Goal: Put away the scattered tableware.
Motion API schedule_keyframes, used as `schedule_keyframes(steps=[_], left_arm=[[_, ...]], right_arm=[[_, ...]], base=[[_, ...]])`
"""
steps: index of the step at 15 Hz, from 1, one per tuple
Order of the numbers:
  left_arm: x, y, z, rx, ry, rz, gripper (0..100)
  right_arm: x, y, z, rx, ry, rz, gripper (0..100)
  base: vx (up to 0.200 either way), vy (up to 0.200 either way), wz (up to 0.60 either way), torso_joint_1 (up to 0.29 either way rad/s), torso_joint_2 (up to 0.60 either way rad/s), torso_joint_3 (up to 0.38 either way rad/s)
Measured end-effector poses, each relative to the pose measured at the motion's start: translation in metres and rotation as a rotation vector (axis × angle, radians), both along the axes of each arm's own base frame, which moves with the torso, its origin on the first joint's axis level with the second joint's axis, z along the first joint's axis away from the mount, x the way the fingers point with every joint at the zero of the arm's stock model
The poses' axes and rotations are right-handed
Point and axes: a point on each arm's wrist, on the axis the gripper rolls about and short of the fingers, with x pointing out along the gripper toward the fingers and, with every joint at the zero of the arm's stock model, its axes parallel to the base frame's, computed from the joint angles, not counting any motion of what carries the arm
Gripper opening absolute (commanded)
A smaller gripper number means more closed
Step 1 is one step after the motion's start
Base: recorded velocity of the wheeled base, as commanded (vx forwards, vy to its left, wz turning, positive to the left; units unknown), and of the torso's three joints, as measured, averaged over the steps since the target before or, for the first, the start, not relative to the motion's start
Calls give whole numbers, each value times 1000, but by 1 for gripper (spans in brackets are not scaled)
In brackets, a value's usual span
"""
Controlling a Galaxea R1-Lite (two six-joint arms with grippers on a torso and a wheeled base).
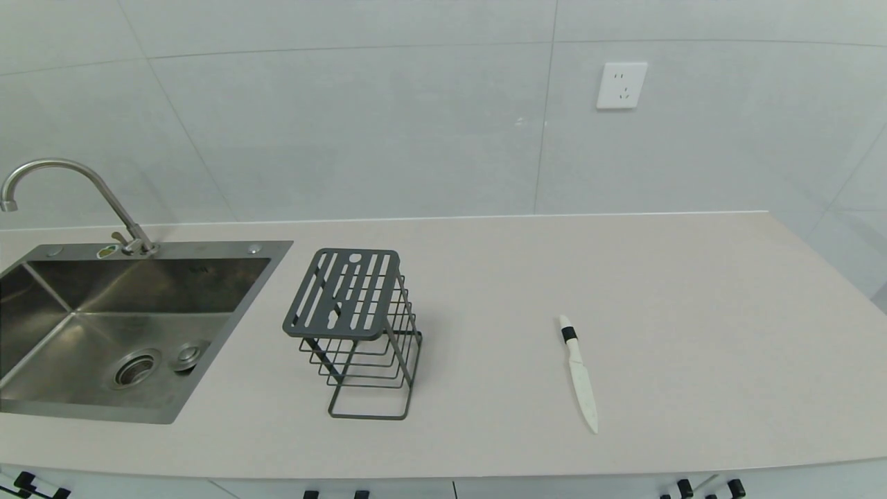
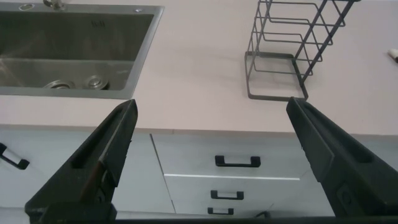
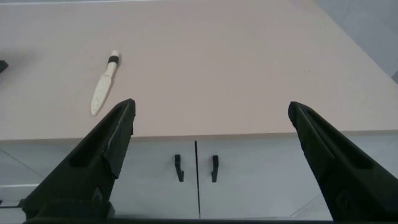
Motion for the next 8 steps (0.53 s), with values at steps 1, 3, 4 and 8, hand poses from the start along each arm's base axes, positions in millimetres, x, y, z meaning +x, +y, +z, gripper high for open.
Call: schedule_keyframes(steps=[1, 3, 4, 8], left_arm=[[0, 0, 0, 2, 0, 0, 100], [0, 0, 0, -2, 0, 0, 100], [0, 0, 0, -4, 0, 0, 100], [0, 0, 0, -5, 0, 0, 100]], right_arm=[[0, 0, 0, 0, 0, 0, 100], [0, 0, 0, 1, 0, -1, 100], [0, 0, 0, 2, 0, -1, 100], [0, 0, 0, -18, 1, 1, 100]], base=[[0, 0, 0, 0, 0, 0], [0, 0, 0, 151, 3, 154], [0, 0, 0, 246, 2, 217], [0, 0, 0, 283, -30, 243]])
